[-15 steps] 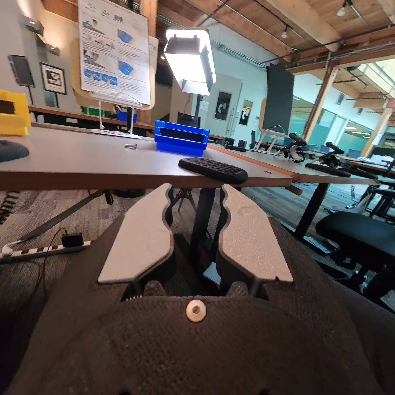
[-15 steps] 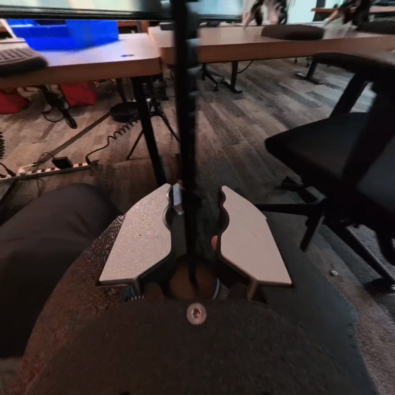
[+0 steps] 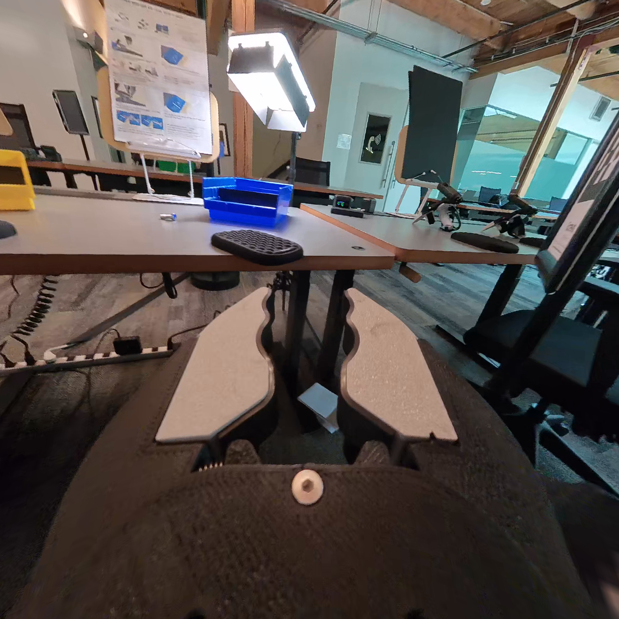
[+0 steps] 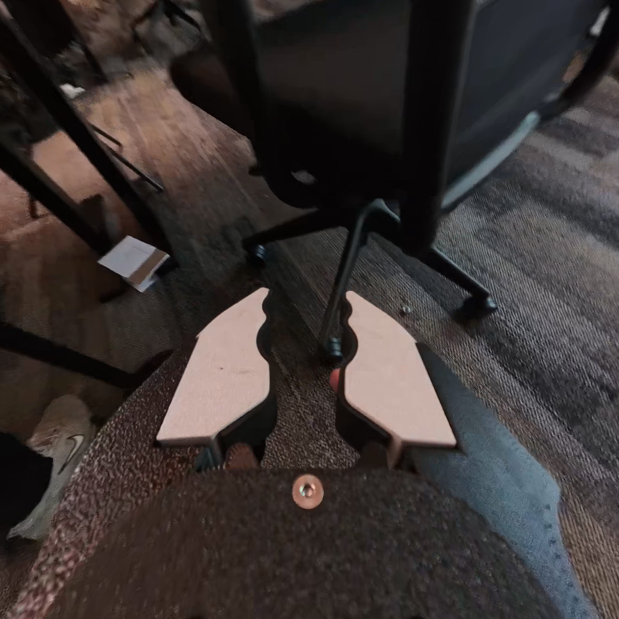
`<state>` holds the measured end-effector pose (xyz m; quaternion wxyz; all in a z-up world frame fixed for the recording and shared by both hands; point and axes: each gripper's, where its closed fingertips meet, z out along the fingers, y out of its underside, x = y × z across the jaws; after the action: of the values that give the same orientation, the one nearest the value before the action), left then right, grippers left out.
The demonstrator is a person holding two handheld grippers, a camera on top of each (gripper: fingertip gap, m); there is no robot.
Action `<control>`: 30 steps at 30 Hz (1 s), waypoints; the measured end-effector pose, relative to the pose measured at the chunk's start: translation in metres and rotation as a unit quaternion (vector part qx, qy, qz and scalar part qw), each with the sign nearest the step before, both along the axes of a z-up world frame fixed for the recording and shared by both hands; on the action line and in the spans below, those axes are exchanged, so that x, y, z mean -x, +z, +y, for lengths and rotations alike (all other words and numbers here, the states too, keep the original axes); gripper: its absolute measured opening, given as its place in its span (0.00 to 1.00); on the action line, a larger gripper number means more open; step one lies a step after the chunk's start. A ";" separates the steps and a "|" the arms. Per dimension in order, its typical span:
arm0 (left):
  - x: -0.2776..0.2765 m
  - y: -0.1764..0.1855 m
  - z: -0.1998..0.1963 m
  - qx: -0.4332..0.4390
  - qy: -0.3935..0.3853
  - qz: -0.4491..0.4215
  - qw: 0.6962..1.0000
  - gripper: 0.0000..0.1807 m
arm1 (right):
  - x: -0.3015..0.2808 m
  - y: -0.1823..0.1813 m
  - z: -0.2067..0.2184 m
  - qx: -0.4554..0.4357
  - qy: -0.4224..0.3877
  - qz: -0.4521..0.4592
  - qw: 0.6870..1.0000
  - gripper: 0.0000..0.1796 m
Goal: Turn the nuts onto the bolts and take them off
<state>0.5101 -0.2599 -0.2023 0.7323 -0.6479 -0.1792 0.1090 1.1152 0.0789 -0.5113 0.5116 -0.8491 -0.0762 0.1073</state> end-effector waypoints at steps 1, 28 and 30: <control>-0.008 0.001 0.009 0.003 -0.001 -0.006 1.000 0.22 | -0.009 -0.012 0.007 0.011 -0.010 0.002 1.000 0.21; -0.472 0.026 0.342 0.071 -0.273 -0.005 0.959 0.25 | -0.154 -0.385 0.233 0.155 0.045 -0.057 0.985 0.24; -0.486 0.016 0.369 0.078 -0.295 -0.008 0.952 0.25 | -0.148 -0.405 0.239 0.161 0.075 -0.075 0.981 0.24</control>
<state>0.9961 0.1086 -0.1864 0.6778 -0.7276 0.0230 -0.1030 1.2630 0.3175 -0.9166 0.3510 -0.9180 -0.1600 0.0921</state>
